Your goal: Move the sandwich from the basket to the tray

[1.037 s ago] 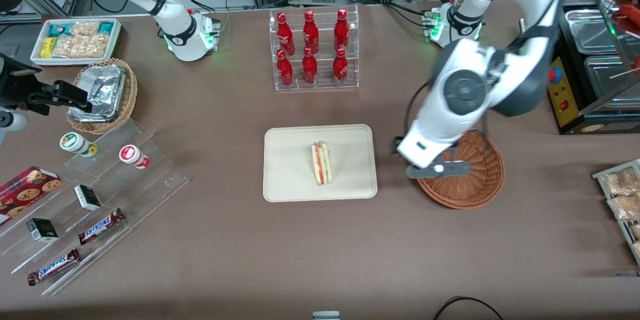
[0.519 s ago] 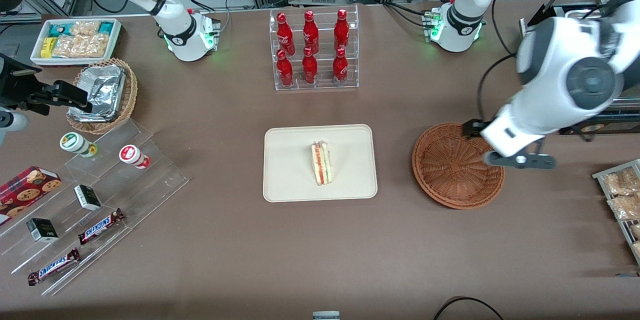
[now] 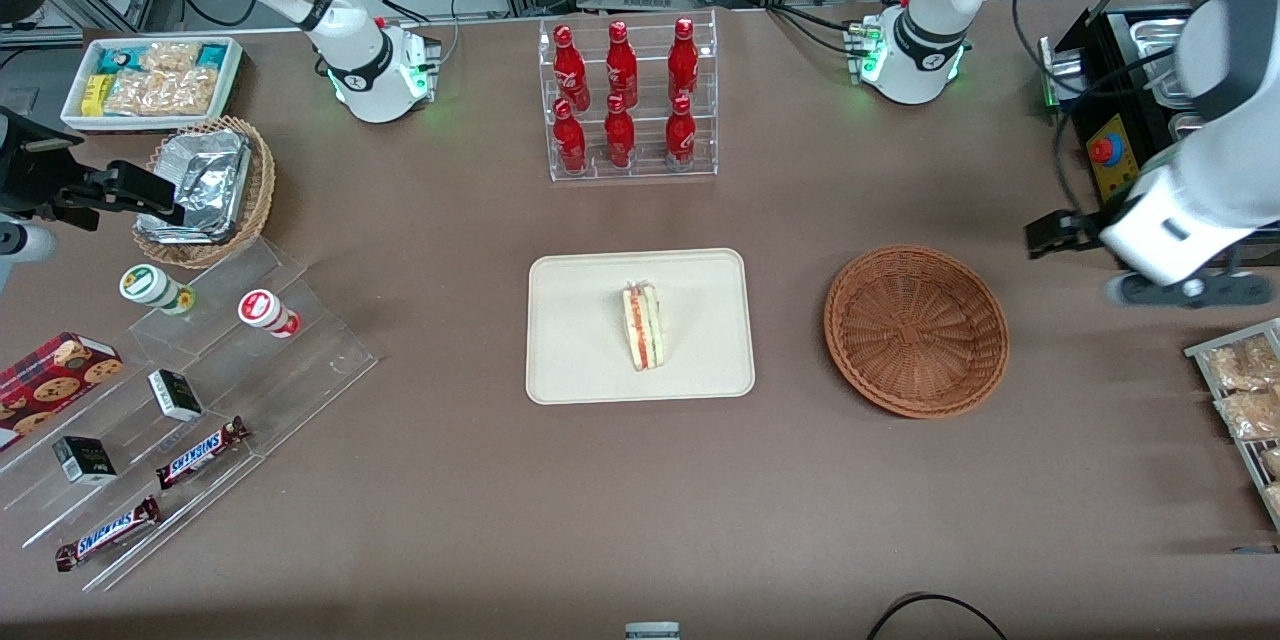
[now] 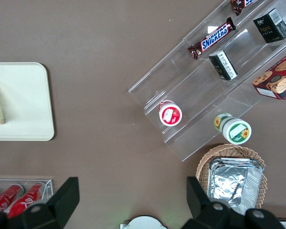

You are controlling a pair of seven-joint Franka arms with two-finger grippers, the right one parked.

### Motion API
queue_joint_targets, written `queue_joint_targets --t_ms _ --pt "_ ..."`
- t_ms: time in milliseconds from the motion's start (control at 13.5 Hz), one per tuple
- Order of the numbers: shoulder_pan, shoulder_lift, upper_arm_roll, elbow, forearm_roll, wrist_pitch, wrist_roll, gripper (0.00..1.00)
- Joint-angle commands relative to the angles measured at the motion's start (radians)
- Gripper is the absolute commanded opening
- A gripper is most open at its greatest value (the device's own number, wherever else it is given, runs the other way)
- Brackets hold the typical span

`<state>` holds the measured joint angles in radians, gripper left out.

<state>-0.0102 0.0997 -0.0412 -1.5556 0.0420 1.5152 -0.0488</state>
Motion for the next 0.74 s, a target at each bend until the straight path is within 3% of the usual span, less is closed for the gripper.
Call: queue_joint_targets --t_ms 0,667 --pt "0.006 -0.008 0.036 0.064 0.002 -0.07 0.009 1.0" --pt "0.006 -0.015 0.099 0.098 0.001 -0.07 0.023 1.0"
